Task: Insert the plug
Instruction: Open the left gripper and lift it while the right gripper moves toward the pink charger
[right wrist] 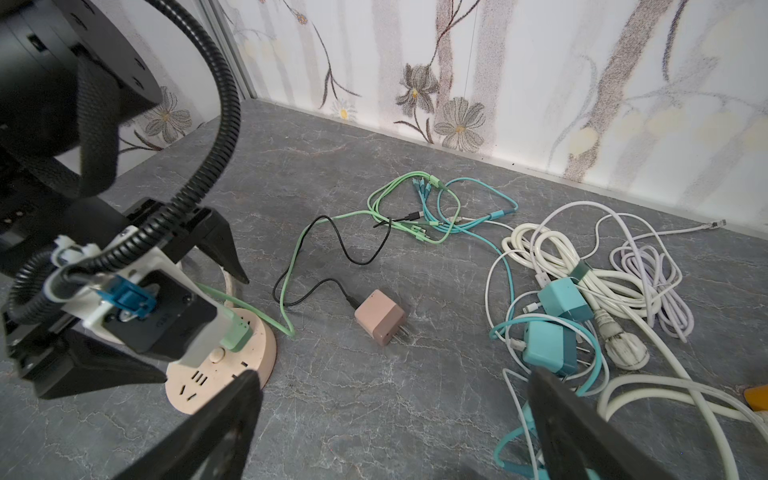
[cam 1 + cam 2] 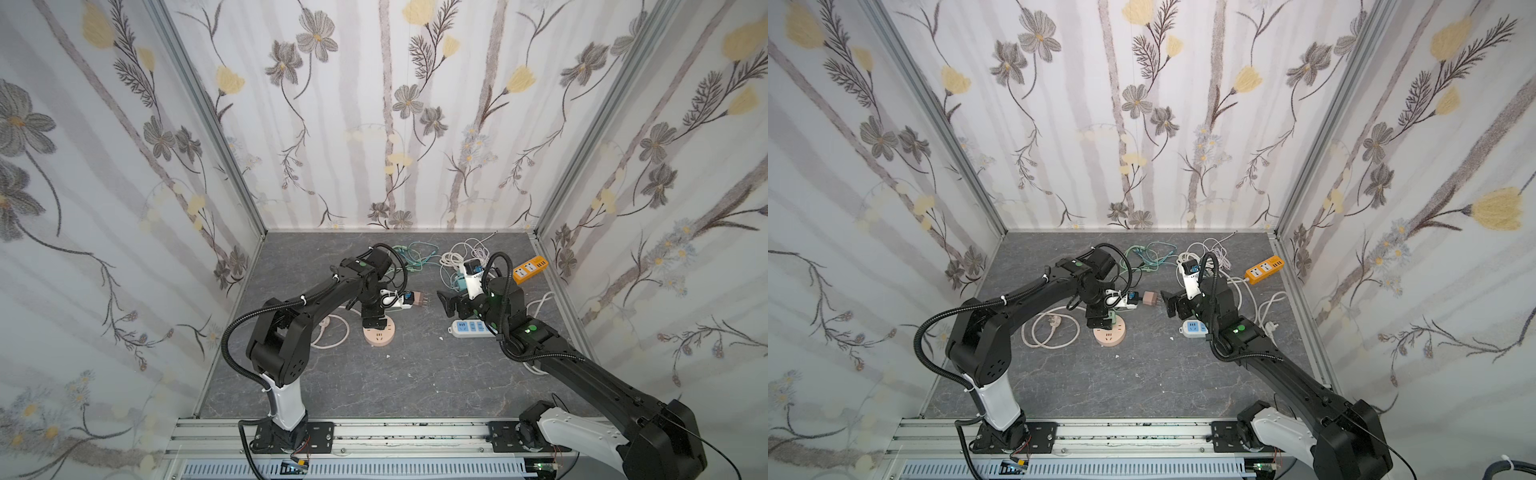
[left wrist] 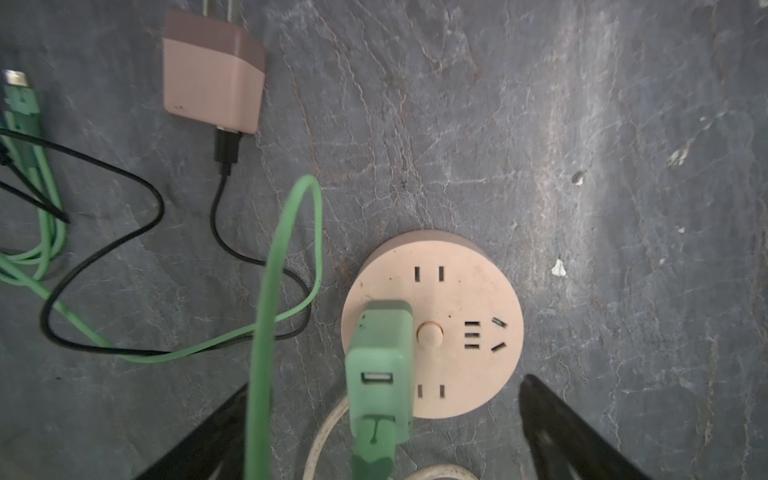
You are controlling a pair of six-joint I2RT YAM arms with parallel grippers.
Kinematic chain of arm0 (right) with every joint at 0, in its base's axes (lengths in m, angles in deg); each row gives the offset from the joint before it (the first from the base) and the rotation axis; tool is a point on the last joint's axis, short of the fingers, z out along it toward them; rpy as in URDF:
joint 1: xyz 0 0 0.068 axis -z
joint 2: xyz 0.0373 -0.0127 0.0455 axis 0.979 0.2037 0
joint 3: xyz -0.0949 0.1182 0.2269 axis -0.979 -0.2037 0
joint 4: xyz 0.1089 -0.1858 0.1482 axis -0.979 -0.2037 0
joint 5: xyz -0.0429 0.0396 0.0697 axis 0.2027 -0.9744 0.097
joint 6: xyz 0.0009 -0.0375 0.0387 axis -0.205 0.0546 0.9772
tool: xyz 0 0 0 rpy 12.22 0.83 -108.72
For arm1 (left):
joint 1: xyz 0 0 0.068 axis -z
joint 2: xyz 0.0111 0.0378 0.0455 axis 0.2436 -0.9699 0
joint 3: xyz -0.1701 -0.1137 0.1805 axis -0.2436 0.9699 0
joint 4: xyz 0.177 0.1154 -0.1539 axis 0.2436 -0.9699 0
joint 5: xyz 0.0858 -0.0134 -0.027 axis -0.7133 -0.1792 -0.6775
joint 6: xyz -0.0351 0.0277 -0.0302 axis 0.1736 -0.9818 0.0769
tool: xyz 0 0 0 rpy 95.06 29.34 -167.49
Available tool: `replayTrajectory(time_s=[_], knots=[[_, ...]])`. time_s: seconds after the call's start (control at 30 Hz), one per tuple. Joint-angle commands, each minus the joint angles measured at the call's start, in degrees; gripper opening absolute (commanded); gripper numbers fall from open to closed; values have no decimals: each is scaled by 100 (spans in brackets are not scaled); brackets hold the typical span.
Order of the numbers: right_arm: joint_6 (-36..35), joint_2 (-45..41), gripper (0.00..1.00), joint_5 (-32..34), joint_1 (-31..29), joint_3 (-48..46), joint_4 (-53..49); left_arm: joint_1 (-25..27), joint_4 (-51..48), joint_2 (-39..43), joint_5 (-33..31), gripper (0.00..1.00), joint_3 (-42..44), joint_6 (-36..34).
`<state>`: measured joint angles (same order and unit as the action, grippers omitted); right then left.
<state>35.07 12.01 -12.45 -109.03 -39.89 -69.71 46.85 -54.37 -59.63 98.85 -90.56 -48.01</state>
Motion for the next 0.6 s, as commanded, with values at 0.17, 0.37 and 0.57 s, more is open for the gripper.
replayTrajectory(time_s=[0.17,0.37,0.57], knots=[[160,701,99,-108,8,477,-582,-190,912,1364,961,100,789,851],[276,2689,96,-598,24,2402,-2724,-477,4580,2972,625,100,2523,2869],[87,4762,92,-621,23,4736,-4960,-587,5900,3405,-808,100,2856,5107]])
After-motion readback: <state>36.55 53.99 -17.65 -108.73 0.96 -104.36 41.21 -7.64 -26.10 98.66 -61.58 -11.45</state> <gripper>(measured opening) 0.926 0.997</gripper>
